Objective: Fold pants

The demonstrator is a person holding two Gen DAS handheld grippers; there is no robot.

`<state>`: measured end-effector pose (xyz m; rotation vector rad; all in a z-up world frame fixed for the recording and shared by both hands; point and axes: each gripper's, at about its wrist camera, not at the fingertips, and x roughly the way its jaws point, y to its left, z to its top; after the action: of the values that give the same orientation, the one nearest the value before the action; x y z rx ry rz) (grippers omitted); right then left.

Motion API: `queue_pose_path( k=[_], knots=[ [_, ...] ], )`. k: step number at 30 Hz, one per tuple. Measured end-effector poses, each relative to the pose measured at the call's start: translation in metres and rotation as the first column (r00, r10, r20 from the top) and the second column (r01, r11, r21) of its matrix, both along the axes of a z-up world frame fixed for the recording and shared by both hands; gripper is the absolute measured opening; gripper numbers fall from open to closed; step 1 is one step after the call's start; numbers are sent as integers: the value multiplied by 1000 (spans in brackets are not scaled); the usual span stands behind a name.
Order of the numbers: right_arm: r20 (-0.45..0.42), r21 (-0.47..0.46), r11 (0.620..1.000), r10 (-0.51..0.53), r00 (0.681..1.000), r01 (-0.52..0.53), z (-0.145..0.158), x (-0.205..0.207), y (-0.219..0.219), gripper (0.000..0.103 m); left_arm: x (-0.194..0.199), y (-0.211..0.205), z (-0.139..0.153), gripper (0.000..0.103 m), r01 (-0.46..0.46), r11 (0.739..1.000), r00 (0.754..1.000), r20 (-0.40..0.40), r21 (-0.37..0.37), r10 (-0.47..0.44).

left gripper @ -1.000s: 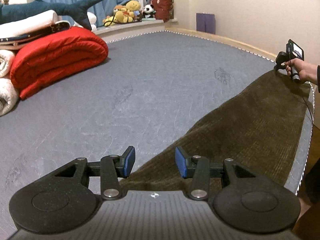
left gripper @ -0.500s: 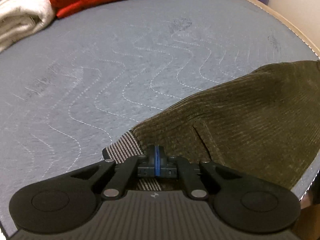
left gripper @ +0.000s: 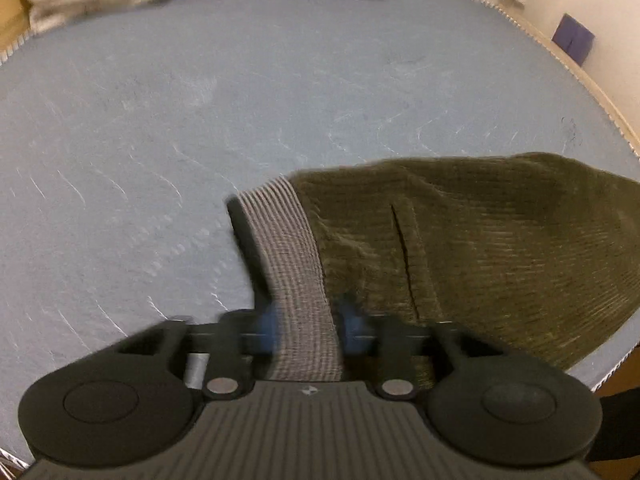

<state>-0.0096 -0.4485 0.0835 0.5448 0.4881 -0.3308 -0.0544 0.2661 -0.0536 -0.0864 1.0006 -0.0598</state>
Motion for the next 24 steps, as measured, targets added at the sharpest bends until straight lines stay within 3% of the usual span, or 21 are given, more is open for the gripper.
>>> queue_pose_path(
  k=[1, 3, 6, 8, 13, 16, 18, 20, 21, 22, 24],
  knots=[
    [6, 7, 1000, 2, 1000, -2, -2, -3, 3, 75, -7, 9, 11, 22, -22, 998, 999, 43, -60, 25],
    [2, 10, 1000, -3, 1000, 2, -5, -6, 7, 75, -17, 14, 23, 22, -18, 996, 996, 80, -88, 25],
    [-7, -8, 1000, 2, 1000, -2, -11, -6, 13, 75, -20, 4, -5, 27, 19, 999, 999, -26, 27, -19],
    [-15, -21, 1000, -13, 1000, 13, -14, -3, 14, 75, -19, 5, -10, 42, 1, 998, 1000, -29, 65, 1],
    [-30, -35, 999, -31, 999, 30, -21, -9, 7, 75, -35, -14, 38, 57, -5, 986, 984, 175, 168, -25],
    [-37, -61, 997, -42, 998, 39, -25, -15, 3, 75, -37, -30, 51, 57, 74, 988, 965, 241, 136, -105],
    [-46, -77, 996, -52, 998, 49, -27, -17, 1, 75, -34, -34, 42, 57, 127, 987, 967, 211, 100, -146],
    [-57, -74, 996, -55, 997, 51, -30, -18, 0, 75, -20, -34, 19, 53, 149, 987, 983, 101, 52, -154],
    [-61, -70, 996, -56, 997, 51, -31, -20, -1, 75, -11, -31, 6, 46, 132, 988, 990, 29, 78, -135],
    [-63, -68, 996, -55, 997, 51, -32, -21, -1, 75, -7, -30, -7, 30, 122, 984, 993, -16, 130, -121],
    [-63, -66, 997, -52, 997, 48, -32, -24, -2, 75, -4, -33, -5, 30, 125, 981, 992, -14, 150, -125]
  ],
)
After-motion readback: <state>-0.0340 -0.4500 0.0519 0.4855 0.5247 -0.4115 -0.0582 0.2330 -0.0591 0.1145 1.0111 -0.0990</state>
